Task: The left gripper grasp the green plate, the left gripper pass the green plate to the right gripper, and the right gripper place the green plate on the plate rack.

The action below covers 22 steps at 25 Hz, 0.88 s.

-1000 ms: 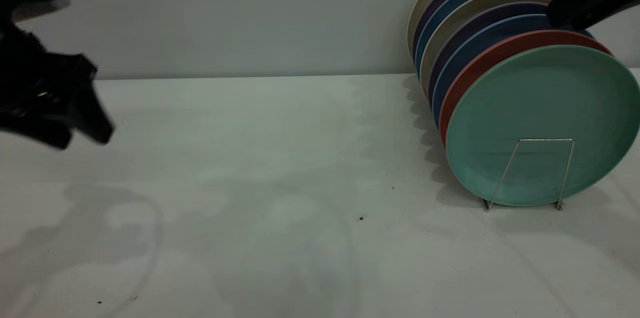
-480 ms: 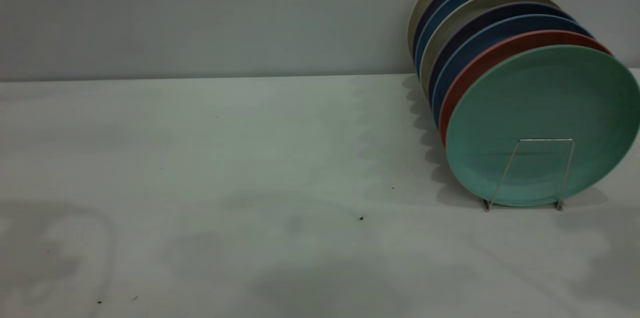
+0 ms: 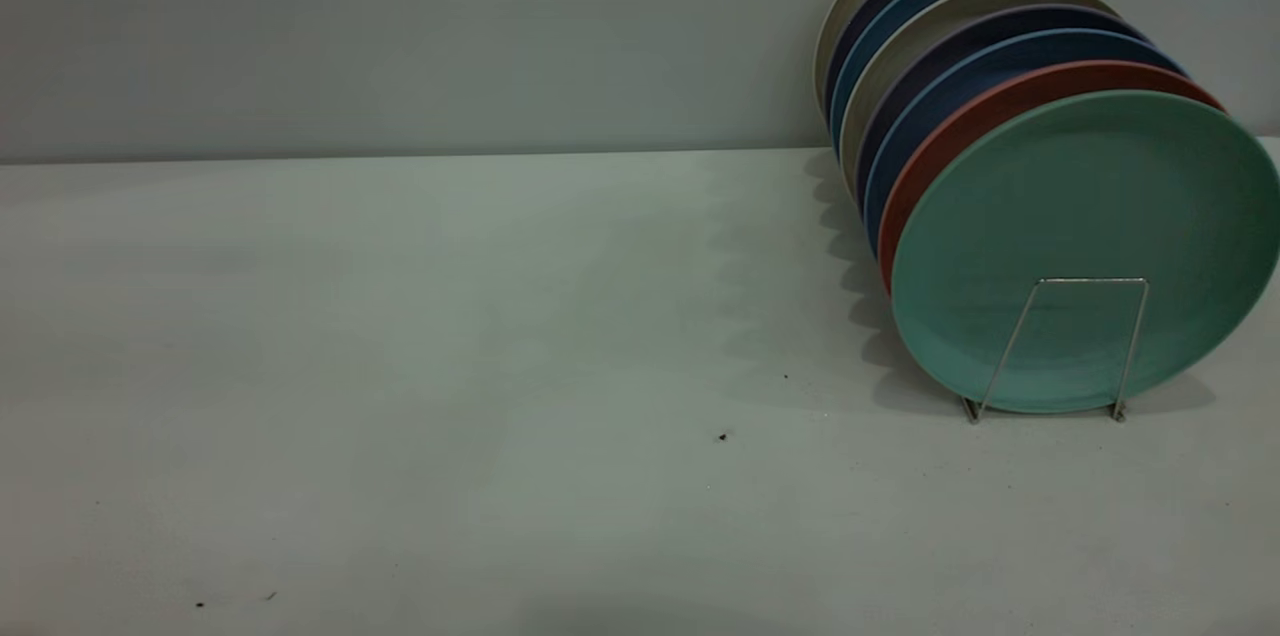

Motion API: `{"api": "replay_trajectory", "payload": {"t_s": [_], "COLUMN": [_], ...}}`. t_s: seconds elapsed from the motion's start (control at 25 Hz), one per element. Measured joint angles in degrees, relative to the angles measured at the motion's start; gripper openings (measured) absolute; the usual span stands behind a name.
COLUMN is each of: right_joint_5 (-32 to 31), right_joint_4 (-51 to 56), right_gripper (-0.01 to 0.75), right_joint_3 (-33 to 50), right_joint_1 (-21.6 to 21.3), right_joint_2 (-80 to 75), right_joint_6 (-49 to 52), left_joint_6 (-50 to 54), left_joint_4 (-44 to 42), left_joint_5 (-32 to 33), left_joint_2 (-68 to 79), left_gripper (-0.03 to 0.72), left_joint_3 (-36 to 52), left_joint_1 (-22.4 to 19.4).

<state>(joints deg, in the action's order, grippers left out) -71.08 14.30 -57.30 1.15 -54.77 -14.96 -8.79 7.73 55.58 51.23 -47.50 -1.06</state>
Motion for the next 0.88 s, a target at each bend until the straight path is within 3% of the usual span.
{"api": "replay_trajectory", "payload": {"t_s": [0.48,0.88], "right_joint_5": [0.01,4.08], "right_joint_4": [-0.11,-3.09], "right_gripper": [0.421,0.421], "right_joint_3": [17.0,29.5], "right_joint_1": [-0.01,-0.01], "right_joint_2": [31.89,42.7], "right_joint_6": [-1.1,-4.62], "left_joint_6": [5.04,5.47], "left_joint_4": [-0.89,-3.89], "left_joint_5": [10.93,10.98], "left_joint_2": [-32.49,-45.77], "left_gripper": [0.567,0.567], "left_joint_3": [10.29,16.34], "left_joint_1": [0.0,0.0]}}
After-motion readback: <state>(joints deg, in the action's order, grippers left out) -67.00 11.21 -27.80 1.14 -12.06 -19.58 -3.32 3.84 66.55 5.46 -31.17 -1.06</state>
